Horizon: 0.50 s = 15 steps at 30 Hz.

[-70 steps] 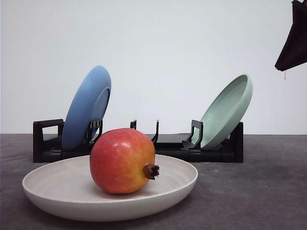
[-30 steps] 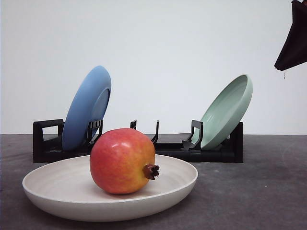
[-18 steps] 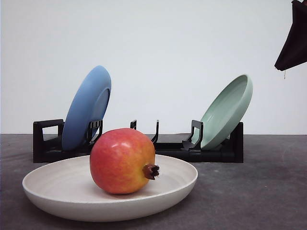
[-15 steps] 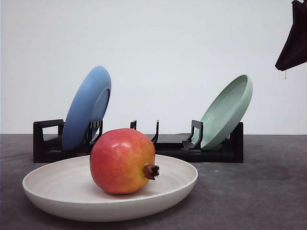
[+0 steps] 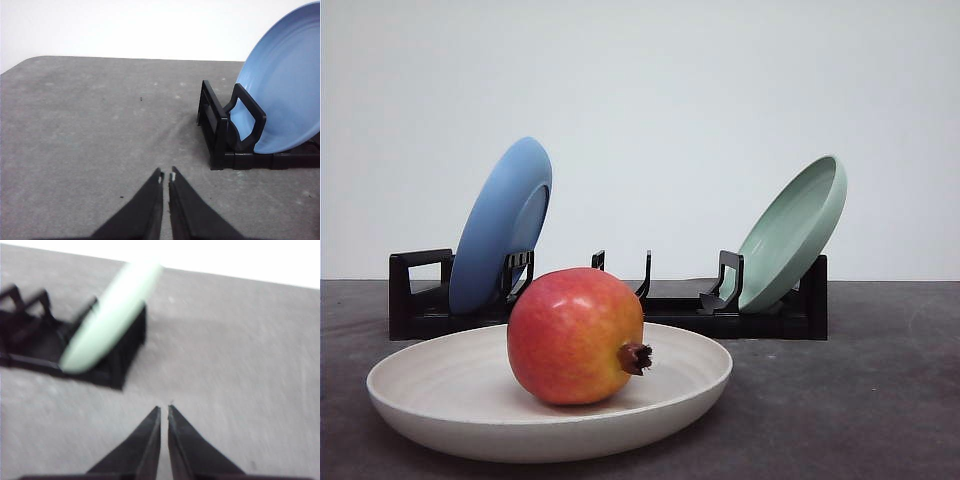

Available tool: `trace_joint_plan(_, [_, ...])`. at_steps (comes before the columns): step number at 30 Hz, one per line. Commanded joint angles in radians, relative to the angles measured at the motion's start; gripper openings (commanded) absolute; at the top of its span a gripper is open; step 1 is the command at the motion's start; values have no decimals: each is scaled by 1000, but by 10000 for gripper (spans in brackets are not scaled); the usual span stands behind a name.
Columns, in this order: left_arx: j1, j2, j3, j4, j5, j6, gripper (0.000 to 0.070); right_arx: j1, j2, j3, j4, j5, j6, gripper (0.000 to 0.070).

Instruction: Place pomegranate in white plate

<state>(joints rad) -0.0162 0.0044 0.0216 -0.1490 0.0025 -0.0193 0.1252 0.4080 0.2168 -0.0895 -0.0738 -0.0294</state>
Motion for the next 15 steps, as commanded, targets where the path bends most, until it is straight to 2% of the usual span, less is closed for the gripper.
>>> trace_joint_plan(1, [0,-2,-10,11,1,4,0,-16,-54,-25,17,15,-6,23])
trace_joint_plan(6, [0,-2,-10,11,1,4,0,-76,-213,-97,33,79,-6,23])
trace_joint_plan(15, [0,-2,-10,11,1,4,0,-110,-373,-165,45,77,-5,23])
